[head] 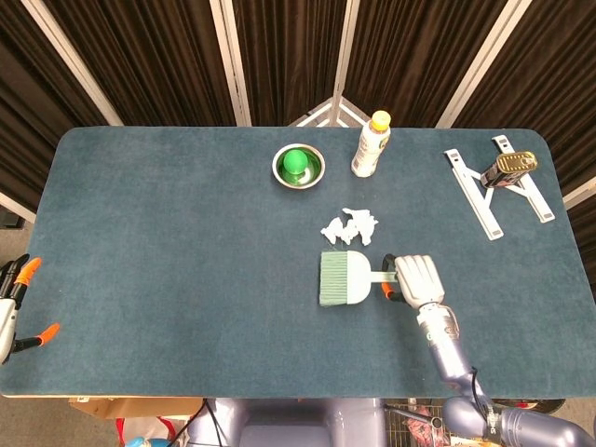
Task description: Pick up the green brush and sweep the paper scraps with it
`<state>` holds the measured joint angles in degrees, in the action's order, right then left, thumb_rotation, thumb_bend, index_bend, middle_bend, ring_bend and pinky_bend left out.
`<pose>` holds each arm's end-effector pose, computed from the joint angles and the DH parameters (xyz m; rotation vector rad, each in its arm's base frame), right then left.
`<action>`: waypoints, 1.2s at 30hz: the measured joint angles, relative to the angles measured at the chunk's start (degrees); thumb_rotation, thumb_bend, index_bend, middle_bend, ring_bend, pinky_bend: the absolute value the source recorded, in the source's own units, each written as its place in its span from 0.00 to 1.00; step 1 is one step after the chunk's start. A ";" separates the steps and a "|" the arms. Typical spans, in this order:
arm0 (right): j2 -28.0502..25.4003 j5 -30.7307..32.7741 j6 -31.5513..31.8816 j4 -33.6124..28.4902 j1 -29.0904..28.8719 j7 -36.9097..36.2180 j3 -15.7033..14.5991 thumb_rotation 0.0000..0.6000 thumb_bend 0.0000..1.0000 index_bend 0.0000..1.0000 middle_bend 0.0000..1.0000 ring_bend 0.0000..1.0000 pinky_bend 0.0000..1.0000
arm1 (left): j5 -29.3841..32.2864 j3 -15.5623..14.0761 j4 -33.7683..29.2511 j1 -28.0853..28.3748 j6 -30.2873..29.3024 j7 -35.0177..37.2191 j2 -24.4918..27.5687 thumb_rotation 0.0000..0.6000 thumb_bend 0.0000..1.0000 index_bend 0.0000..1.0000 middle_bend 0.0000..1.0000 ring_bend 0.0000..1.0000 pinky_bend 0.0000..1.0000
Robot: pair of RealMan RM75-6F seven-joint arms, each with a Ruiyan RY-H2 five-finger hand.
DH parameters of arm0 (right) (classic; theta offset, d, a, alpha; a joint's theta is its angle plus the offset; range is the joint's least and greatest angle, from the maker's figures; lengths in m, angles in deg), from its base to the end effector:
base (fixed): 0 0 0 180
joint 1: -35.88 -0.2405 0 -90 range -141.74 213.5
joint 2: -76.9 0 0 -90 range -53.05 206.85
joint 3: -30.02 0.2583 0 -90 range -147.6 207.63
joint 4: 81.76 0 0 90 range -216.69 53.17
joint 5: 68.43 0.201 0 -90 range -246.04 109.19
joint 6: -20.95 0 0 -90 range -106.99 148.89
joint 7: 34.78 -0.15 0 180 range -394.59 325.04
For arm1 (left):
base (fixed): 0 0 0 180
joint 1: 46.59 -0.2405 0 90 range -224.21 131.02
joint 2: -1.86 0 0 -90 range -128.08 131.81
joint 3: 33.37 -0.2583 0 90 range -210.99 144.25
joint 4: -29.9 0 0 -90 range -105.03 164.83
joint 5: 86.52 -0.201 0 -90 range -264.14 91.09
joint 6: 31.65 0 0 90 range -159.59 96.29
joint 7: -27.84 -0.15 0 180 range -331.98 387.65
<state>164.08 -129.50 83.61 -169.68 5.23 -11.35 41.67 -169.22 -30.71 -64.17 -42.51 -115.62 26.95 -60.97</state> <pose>-0.2100 -0.3200 0.0188 1.6103 -1.0390 0.8497 -0.3170 0.1809 0.1728 -1.3435 -0.9459 -0.8503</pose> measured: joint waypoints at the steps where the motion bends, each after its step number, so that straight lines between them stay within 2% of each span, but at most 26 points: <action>1: -0.48 0.31 -0.01 -0.41 -0.19 0.28 0.38 1.00 0.55 0.90 1.00 1.00 1.00 | 0.02 0.00 0.00 0.01 0.05 0.05 0.02 1.00 0.00 0.00 0.00 0.00 0.03; 8: -2.54 2.78 -0.54 -2.16 -2.59 3.32 3.05 1.00 0.55 0.90 1.00 1.00 1.00 | 0.48 0.08 -0.29 0.17 0.64 0.37 0.26 1.00 0.00 0.00 0.00 0.00 0.03; 13: -1.84 6.92 -2.21 -0.58 -5.81 6.37 5.00 1.00 0.55 0.90 1.00 1.00 1.00 | 0.62 0.02 -0.63 0.29 1.07 0.52 0.45 1.00 0.00 0.00 0.00 0.00 0.03; 26: 3.75 14.19 -7.49 11.57 -13.89 11.94 7.14 1.00 0.55 0.91 1.00 1.00 1.00 | 2.37 0.22 -1.09 0.85 3.57 3.72 1.49 1.00 0.00 0.00 0.00 0.00 0.03; 36: 6.03 16.39 -9.82 20.44 -16.99 13.61 6.29 1.00 0.55 0.91 1.00 1.00 1.00 | 3.15 0.33 -1.65 1.29 4.87 5.07 2.09 1.00 0.00 0.00 0.00 0.00 0.03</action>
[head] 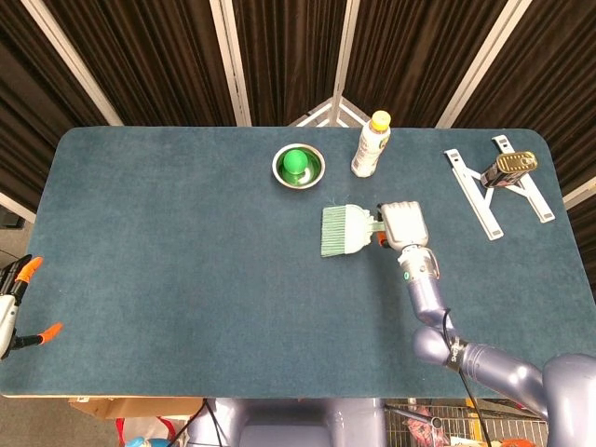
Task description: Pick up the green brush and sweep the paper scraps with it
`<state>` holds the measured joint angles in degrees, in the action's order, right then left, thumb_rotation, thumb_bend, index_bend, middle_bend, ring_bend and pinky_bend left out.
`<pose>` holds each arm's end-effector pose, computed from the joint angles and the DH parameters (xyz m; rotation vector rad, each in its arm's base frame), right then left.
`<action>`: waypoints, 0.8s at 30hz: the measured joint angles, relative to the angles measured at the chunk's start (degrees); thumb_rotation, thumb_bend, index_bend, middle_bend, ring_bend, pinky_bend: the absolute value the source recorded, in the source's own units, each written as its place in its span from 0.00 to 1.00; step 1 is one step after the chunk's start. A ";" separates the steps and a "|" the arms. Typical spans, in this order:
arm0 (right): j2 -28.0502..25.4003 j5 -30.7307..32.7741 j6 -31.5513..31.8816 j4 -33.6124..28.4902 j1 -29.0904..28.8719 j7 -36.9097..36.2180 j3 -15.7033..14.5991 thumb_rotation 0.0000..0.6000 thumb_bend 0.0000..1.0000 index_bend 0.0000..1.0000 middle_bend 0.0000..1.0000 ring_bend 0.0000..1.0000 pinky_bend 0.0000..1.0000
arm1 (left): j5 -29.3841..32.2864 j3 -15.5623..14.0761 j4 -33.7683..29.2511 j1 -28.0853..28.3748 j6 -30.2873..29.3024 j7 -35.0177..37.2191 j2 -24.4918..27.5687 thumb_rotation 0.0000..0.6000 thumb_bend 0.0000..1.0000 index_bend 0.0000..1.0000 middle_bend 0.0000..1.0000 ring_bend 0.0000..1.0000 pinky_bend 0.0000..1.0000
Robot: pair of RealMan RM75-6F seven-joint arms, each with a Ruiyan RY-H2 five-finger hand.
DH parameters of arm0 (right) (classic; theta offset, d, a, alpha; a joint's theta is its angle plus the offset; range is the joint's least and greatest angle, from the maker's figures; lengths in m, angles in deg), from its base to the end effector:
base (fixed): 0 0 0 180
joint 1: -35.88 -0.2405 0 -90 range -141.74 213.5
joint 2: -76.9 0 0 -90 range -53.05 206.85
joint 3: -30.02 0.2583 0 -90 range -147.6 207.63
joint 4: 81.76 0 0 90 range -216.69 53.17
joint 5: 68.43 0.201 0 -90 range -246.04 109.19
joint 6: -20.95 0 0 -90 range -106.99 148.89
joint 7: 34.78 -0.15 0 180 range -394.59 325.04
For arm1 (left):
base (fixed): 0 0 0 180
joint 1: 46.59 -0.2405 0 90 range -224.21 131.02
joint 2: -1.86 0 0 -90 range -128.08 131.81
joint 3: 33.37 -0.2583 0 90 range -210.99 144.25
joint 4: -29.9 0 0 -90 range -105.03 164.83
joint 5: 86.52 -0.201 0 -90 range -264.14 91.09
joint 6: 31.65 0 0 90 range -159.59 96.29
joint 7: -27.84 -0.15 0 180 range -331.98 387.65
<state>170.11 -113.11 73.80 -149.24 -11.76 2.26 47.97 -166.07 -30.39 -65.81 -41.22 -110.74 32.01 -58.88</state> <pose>-0.1812 -0.4257 0.0163 1.6086 -0.8321 0.6426 -0.3215 0.1876 0.1740 -1.3163 -1.0758 -0.8555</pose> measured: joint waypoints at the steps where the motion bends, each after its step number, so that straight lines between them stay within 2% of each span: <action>1: -0.10 0.13 0.00 0.63 -0.03 0.22 -0.20 1.00 0.55 0.91 1.00 1.00 1.00 | 0.03 0.01 -0.09 -0.01 0.00 0.11 0.05 1.00 0.00 0.00 0.00 0.00 0.03; 11: -6.50 1.51 2.04 3.70 2.59 3.71 -2.68 1.00 0.55 0.91 1.00 1.00 1.00 | -1.05 -0.22 -0.42 -0.43 -1.24 0.27 0.07 1.00 0.00 0.00 0.00 0.00 0.03; 17: -10.99 1.94 3.51 3.98 4.32 4.36 -3.10 1.00 0.55 0.91 1.00 1.00 1.00 | -1.48 -0.34 -0.51 -0.47 -1.54 -0.01 -0.10 1.00 0.00 0.00 0.00 0.00 0.03; 20: -13.31 1.51 4.26 2.13 4.71 3.54 -2.55 1.00 0.55 0.92 1.00 1.00 1.00 | -1.53 -0.31 -0.65 -0.36 -1.51 -0.32 -0.15 1.00 0.00 0.00 0.00 0.00 0.03; 24: -15.91 0.03 5.91 -3.72 5.00 2.21 -1.51 1.00 0.55 0.92 1.00 1.00 1.00 | -1.45 -0.28 -0.89 -0.10 -1.18 -0.96 -0.32 1.00 0.00 0.00 0.00 0.00 0.03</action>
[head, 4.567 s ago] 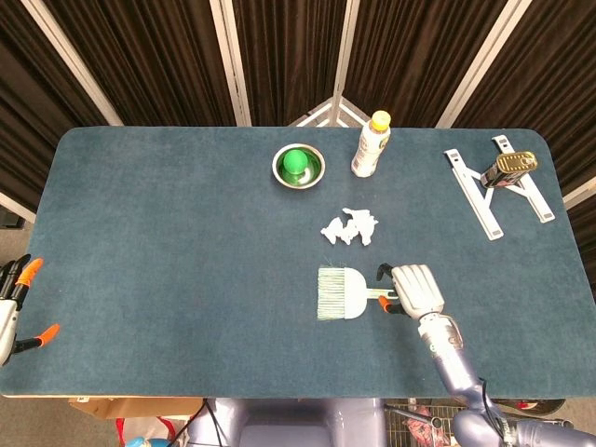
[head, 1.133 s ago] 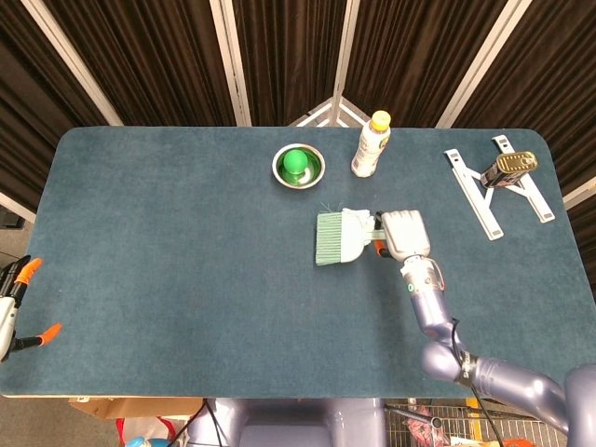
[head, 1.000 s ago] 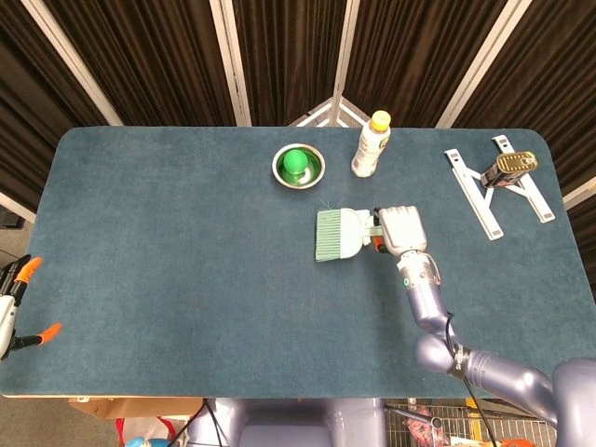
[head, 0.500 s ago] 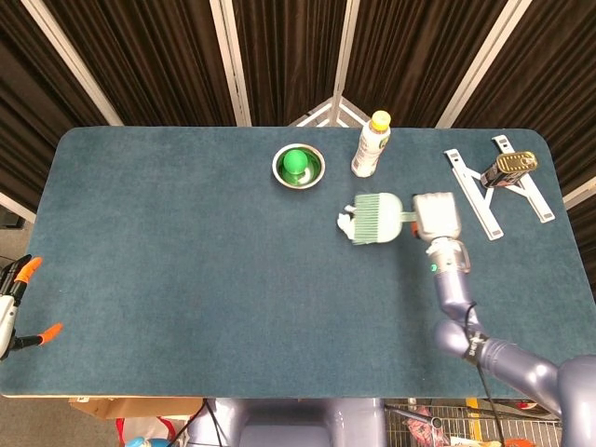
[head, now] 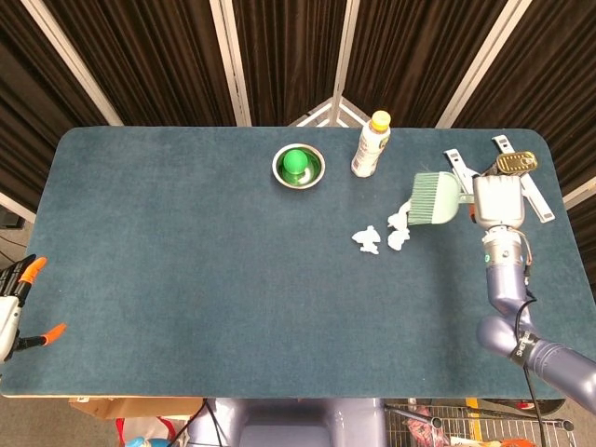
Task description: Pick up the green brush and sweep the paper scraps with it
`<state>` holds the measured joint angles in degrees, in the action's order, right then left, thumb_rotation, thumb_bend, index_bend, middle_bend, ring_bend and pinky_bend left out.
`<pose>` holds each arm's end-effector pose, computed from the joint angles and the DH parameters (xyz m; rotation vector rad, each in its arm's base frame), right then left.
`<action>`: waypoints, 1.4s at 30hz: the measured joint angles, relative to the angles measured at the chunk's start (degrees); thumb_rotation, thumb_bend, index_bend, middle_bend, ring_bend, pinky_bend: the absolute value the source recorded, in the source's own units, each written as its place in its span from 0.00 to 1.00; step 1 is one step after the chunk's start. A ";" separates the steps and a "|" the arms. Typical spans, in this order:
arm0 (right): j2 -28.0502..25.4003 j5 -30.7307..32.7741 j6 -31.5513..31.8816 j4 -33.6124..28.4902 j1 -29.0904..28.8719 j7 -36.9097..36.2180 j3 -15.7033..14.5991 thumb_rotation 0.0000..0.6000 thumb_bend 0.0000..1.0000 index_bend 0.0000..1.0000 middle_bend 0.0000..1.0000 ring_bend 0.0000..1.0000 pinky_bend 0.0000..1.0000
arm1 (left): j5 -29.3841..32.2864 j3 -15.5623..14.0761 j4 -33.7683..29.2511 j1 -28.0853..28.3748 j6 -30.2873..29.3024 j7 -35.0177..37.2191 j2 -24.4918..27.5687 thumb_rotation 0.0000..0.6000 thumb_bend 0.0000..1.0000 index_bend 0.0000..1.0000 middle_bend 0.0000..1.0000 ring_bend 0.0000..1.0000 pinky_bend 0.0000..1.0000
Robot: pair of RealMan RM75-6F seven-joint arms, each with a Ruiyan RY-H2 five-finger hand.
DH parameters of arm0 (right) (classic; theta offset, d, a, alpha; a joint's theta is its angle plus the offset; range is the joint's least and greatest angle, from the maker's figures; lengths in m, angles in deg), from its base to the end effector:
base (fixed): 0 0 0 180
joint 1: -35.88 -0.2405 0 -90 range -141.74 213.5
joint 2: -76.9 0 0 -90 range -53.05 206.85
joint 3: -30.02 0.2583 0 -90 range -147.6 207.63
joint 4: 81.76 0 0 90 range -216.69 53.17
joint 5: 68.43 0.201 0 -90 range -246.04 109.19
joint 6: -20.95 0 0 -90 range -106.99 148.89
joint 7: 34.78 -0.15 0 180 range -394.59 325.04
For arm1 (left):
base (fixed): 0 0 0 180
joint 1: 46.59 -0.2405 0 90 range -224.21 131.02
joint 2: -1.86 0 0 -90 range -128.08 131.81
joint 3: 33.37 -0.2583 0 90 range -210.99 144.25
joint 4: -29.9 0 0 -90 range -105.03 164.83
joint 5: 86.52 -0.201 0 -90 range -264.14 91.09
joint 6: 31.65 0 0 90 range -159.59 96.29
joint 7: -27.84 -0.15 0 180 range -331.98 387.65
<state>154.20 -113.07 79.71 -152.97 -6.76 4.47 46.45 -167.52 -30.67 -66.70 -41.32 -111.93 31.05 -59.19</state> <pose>-0.2406 -0.4292 0.1414 1.4081 -0.6188 0.4934 -0.3142 0.1862 0.1712 -1.3336 -1.0586 -0.8772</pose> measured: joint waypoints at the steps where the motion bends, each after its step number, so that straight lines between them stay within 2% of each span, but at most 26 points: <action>1: -0.48 -0.38 0.35 -1.52 0.00 -0.18 0.18 1.00 0.55 0.92 1.00 1.00 1.00 | 0.02 0.01 -0.06 0.07 0.06 -0.17 -0.05 1.00 0.00 0.00 0.00 0.00 0.03; 9: -1.50 -1.68 2.91 -13.74 -1.39 1.07 0.94 1.00 0.55 0.92 1.00 1.00 1.00 | 0.00 0.03 -0.18 0.38 0.34 -0.62 -0.22 1.00 0.00 0.00 0.00 0.00 0.03; 16: 2.77 -0.73 3.68 -14.92 -2.97 3.54 -0.56 1.00 0.55 0.92 1.00 1.00 1.00 | 0.11 -0.08 -0.03 0.30 0.41 -0.19 -0.04 1.00 0.00 0.00 0.00 0.00 0.03; 30: 9.10 1.90 1.56 -5.14 -4.24 6.59 -4.62 1.00 0.55 0.92 1.00 1.00 1.00 | 0.42 -0.26 0.30 -0.02 0.38 0.80 0.29 1.00 0.00 0.00 0.00 0.00 0.03; 42: 8.36 2.07 1.32 4.79 -3.90 10.47 -6.93 1.00 0.56 0.92 1.00 1.00 1.00 | 0.42 -0.27 0.09 -0.06 0.42 1.35 0.33 1.00 0.00 0.00 0.00 0.00 0.03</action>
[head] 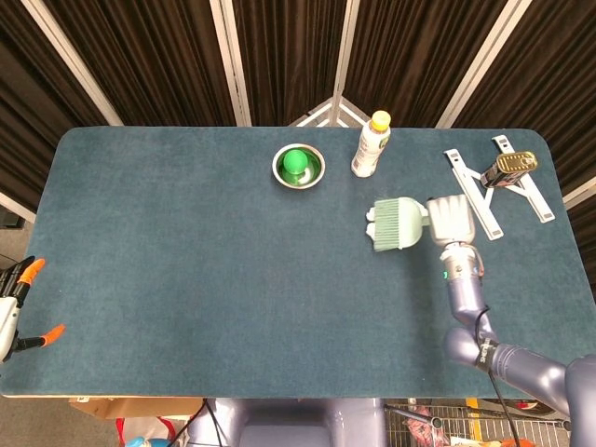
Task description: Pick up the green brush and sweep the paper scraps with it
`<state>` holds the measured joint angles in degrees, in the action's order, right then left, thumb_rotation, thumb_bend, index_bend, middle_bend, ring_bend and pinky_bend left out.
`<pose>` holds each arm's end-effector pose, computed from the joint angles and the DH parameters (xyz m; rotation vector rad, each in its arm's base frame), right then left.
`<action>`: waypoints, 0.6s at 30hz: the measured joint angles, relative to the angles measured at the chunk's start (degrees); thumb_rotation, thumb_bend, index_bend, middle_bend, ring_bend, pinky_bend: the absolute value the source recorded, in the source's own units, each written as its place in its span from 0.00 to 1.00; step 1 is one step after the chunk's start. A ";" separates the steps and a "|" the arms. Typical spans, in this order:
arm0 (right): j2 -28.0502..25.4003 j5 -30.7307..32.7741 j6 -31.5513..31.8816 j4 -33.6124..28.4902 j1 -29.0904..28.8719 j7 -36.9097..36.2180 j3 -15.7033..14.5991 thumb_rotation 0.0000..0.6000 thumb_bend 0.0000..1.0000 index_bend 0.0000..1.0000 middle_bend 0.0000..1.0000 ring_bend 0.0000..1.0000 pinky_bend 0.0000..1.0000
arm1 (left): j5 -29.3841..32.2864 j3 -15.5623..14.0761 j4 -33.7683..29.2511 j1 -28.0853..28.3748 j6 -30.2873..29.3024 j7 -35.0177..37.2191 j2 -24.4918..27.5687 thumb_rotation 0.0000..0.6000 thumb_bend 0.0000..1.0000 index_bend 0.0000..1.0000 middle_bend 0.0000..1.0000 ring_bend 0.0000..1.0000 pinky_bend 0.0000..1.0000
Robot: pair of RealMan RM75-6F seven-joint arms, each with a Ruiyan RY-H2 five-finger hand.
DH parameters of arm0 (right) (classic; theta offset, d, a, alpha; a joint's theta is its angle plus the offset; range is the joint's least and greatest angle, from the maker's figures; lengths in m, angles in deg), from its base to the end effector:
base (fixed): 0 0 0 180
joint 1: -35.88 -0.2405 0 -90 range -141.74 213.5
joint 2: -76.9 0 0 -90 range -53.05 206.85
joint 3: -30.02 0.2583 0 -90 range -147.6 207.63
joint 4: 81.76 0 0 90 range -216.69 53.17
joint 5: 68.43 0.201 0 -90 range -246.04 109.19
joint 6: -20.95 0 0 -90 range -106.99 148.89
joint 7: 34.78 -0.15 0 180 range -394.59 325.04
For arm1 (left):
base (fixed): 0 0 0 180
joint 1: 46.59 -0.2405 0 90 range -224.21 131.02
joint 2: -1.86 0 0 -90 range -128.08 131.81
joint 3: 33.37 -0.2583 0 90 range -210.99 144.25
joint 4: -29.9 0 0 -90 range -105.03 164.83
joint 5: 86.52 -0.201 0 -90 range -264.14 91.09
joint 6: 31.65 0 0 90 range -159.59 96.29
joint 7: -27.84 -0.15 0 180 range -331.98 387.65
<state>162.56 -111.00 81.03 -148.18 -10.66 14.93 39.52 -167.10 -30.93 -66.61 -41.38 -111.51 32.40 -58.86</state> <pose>-0.2346 -0.4252 0.0786 1.5478 -0.4870 0.3167 -0.3170 0.1848 0.1721 -1.3233 -1.0827 -0.8771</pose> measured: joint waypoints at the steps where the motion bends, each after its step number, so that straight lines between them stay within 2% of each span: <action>1: -0.39 0.00 0.19 0.75 0.08 0.47 -0.08 1.00 0.55 0.92 1.00 1.00 1.00 | -0.04 0.00 0.01 0.02 -0.02 -0.10 -0.04 1.00 0.00 0.00 0.00 0.00 0.03; 5: -2.86 0.67 0.64 2.92 0.64 1.50 0.26 1.00 0.55 0.92 1.00 1.00 1.00 | 0.10 0.12 -0.01 0.16 0.11 -0.28 -0.14 1.00 0.00 0.00 0.00 0.00 0.03; 10: -5.85 0.65 1.06 2.71 1.18 0.72 1.46 1.00 0.55 0.92 1.00 1.00 1.00 | 0.25 0.28 -0.27 0.42 0.34 -0.70 -0.25 1.00 0.00 0.00 0.00 0.00 0.03; 18: -8.68 -1.59 3.02 -5.71 1.75 -1.73 2.98 1.00 0.55 0.92 1.00 1.00 1.00 | 0.51 0.39 -0.79 0.88 0.80 -2.14 -0.69 1.00 0.00 0.00 0.00 0.00 0.03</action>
<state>153.88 -112.59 84.05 -153.89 -8.90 13.21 42.51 -166.58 -30.54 -67.39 -40.50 -110.70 30.26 -59.55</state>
